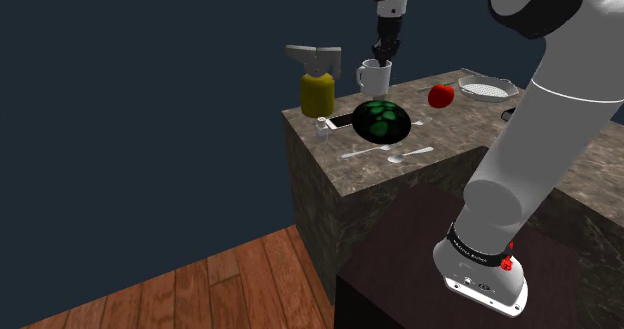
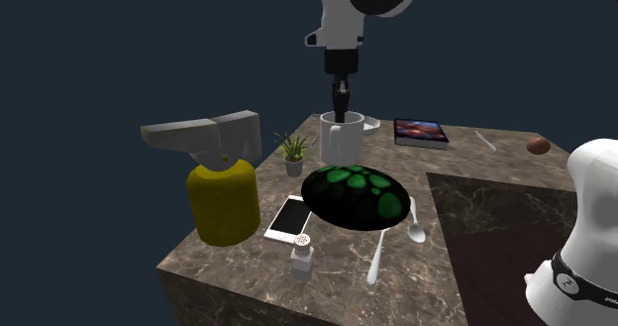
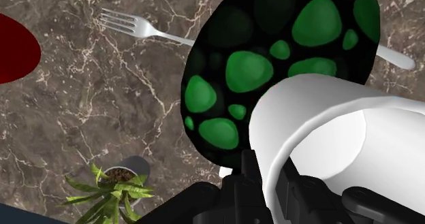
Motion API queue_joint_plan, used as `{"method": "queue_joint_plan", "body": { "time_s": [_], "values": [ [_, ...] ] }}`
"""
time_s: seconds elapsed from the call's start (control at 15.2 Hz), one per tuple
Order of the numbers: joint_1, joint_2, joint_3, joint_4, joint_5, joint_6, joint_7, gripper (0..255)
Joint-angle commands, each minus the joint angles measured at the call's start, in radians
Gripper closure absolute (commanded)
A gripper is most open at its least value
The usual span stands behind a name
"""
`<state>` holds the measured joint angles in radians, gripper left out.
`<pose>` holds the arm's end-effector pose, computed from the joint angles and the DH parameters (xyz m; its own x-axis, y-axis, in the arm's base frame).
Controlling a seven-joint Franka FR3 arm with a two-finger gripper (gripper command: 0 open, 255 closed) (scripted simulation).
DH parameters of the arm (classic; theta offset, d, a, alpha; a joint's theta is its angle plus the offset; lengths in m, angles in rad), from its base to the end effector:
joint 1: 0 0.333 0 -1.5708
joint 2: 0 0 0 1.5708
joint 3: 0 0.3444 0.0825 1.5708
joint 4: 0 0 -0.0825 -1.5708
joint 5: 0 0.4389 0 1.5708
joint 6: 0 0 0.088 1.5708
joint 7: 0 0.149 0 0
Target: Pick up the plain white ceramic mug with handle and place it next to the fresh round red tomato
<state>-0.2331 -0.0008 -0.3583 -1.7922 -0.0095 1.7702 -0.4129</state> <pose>0.5085 -0.3430 0.5111 0.9842 -0.1756 -0.0231 -0.1756 -0.9845 -0.0003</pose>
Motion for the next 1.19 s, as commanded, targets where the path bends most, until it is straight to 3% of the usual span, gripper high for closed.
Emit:
{"method": "queue_joint_plan", "body": {
  "time_s": [0.0, 0.53, 1.12],
  "values": [
    [-0.021, -0.035, -0.021, -0.044, -0.014, 0.012, -0.039, 255],
    [-0.103, -0.106, -0.112, -0.115, -0.053, 0.022, -0.202, 255],
    [-0.198, -0.106, -0.235, -0.107, -0.069, 0.024, -0.415, 255]
  ]
}}
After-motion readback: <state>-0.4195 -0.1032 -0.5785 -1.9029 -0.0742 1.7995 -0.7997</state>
